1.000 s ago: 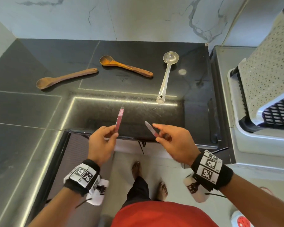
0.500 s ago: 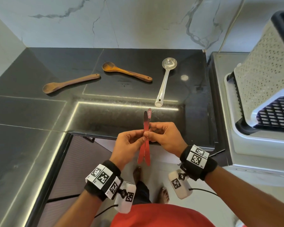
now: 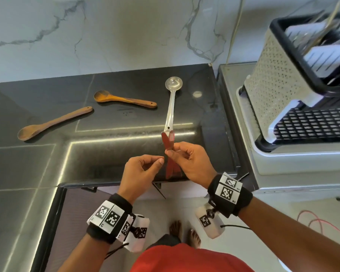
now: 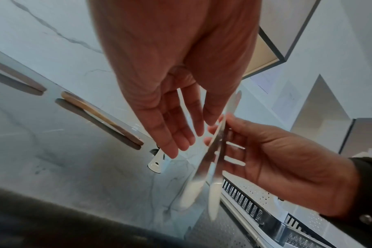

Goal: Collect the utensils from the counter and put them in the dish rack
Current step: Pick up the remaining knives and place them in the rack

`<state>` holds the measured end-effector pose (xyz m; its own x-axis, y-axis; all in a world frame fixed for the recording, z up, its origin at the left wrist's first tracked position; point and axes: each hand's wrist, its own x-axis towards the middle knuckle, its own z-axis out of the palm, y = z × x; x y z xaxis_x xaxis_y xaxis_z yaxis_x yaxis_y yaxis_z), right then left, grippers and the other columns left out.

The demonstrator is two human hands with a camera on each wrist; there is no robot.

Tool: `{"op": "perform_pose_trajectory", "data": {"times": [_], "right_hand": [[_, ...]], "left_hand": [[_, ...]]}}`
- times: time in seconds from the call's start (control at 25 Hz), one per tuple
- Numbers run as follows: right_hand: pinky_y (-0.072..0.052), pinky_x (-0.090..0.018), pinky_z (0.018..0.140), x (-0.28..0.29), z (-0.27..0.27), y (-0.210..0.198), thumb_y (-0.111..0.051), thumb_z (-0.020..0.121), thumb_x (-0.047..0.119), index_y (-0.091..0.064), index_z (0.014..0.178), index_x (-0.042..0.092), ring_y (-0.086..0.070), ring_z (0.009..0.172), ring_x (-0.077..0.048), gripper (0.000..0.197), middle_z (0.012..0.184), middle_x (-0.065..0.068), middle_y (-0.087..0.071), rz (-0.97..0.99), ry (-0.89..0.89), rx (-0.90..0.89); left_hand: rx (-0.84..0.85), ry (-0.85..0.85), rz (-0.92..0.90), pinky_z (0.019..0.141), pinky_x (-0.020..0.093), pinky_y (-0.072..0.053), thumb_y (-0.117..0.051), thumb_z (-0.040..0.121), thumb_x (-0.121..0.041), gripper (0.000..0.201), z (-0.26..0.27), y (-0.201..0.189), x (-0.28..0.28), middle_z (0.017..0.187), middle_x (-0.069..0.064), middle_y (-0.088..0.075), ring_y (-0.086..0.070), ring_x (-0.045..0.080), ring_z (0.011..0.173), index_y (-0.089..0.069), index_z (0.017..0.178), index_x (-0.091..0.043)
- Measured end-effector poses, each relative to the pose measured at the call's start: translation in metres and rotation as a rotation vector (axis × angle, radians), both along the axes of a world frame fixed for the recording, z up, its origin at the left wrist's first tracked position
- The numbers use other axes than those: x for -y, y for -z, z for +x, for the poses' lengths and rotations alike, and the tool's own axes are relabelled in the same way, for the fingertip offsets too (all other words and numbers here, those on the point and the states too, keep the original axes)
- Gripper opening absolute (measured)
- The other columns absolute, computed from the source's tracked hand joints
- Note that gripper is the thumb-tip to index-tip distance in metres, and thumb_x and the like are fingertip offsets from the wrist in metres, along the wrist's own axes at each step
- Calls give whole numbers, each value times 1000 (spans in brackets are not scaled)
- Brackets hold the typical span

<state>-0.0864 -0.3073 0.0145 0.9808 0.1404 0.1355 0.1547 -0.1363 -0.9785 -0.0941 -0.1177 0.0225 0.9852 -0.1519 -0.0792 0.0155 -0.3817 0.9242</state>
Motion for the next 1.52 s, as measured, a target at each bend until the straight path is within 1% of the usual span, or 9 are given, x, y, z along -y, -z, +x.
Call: {"op": "perform_pose_trajectory", "data": {"times": [0.2, 0.32, 0.48, 0.56, 0.68, 0.88, 1.08, 1.32, 1.52], "right_hand": [[-55, -24, 82, 57, -6, -45, -53, 102, 14, -63, 107, 12, -70, 81, -16, 11, 85, -13, -70, -28, 85, -9], [-52, -18, 76, 112, -27, -75, -49, 103, 23, -62, 119, 15, -62, 79, -4, 22, 87, 2, -63, -428, 197, 150], [-54, -37, 65, 195, -54, -139, -41, 102, 32, -58, 125, 22, -64, 76, -22, 30, 93, -2, -64, -1066, 323, 351], [-48, -32, 53, 234, -56, -181, -36, 100, 37, -58, 127, 24, -58, 66, -18, 37, 87, 5, -57, -1261, 341, 326], [-29, -21, 52, 286, -40, -231, -38, 100, 33, -62, 127, 20, -45, 61, -11, 38, 85, 13, -43, -1463, 272, 391], [-31, -24, 55, 344, 21, -254, -35, 97, 40, -63, 130, 34, -48, 73, -10, 44, 88, 10, -54, -1702, -11, 238], [-56, -39, 83, 338, 53, -236, -39, 94, 38, -70, 117, 35, -66, 97, -19, 38, 105, 6, -72, -1693, -259, 103], [-55, -39, 82, 333, 67, -217, -52, 97, 18, -68, 115, 21, -61, 89, -24, 24, 85, 2, -55, -1703, -324, 113], [-50, -36, 96, 336, 71, -215, -52, 97, 14, -57, 135, 25, -61, 111, -25, 39, 120, -6, -66, -1684, -385, 111]], "left_hand": [[-11, 115, -44, 85, 46, -61, -70, 90, -16, 13, 43, -15, 18, 89, 0, -79, -75, 18, 87, -77, 95, -26], [64, 229, -82, 84, 47, -60, -70, 90, -17, 12, 72, -28, 59, 88, -3, -79, -75, 15, 86, -78, 96, -24], [266, 399, -65, 76, 36, -62, -68, 92, -19, 12, 87, -61, 134, 94, -10, -77, -72, 6, 88, -77, 99, -23], [337, 470, -134, 76, 32, -62, -66, 93, -17, 14, 86, -82, 169, 100, -10, -75, -71, 7, 95, -75, 103, -20], [425, 502, -223, 83, 34, -61, -66, 93, -16, 17, 87, -109, 216, 111, -4, -70, -68, 14, 105, -72, 109, -17], [572, 446, -107, 97, 40, -53, -66, 90, -29, 31, 91, -121, 277, 130, -8, -60, -56, 10, 124, -68, 120, -23], [561, 406, 37, 101, 48, -48, -65, 88, -40, 35, 86, -104, 312, 135, -6, -55, -52, 16, 128, -69, 118, -23], [552, 321, -31, 97, 48, -50, -71, 83, -38, 27, 86, -102, 323, 124, -1, -57, -54, 18, 122, -73, 102, -19], [524, 291, -57, 95, 42, -52, -70, 81, -40, 26, 83, -103, 326, 122, 0, -57, -55, 16, 120, -73, 99, -21]]}}
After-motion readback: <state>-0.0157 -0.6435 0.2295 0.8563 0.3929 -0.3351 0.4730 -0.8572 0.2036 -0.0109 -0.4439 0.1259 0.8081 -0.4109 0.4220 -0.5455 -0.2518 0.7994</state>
